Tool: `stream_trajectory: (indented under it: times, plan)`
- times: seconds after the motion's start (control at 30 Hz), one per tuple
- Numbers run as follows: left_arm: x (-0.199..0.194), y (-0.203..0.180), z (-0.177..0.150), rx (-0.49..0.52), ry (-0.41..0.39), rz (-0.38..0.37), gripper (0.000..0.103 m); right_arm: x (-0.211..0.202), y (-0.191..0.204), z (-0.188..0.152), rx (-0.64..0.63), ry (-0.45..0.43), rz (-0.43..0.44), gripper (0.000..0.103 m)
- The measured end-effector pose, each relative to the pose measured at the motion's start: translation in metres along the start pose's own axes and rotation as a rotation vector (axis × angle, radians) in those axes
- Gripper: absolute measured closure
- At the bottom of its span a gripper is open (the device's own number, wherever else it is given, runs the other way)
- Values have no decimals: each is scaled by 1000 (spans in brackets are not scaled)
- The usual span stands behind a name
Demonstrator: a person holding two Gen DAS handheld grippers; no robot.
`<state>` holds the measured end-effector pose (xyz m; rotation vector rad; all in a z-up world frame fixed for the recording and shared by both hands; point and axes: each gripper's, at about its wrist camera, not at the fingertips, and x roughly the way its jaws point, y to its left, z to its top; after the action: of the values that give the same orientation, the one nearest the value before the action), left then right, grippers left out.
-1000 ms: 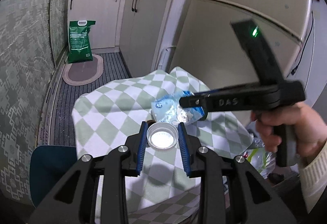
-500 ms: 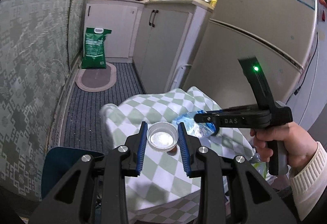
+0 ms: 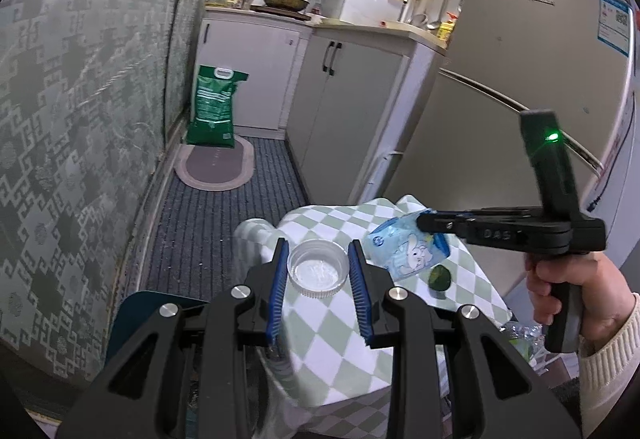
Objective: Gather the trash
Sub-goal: 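Carry the bottle cap with the left gripper while the right gripper carries the blue bag to the bin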
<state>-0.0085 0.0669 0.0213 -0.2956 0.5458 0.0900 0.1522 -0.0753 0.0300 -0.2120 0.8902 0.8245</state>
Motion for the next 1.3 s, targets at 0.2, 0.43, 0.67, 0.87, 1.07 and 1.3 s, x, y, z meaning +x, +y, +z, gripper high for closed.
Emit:
stream_trajectory:
  times: [0.2,0.43,0.67,0.87,1.07,1.3]
  plan:
    - [-6,22,-1,-25,-2,42,71,-3,27,10,-42,-31,34,94]
    - [-12,47,-4,-63,5,113,71,1,49,18,-64,-41,73,94]
    - [-13,60,-7,-86,42,155,71,11,71,22,-97,-26,100,94]
    - [-9,72,-15,-95,93,196,71,20,95,21,-143,-5,128,94]
    - [-1,85,-26,-100,144,210,71,29,116,20,-177,15,148,94]
    - [10,103,-42,-100,217,222,71,46,144,18,-223,50,169,94]
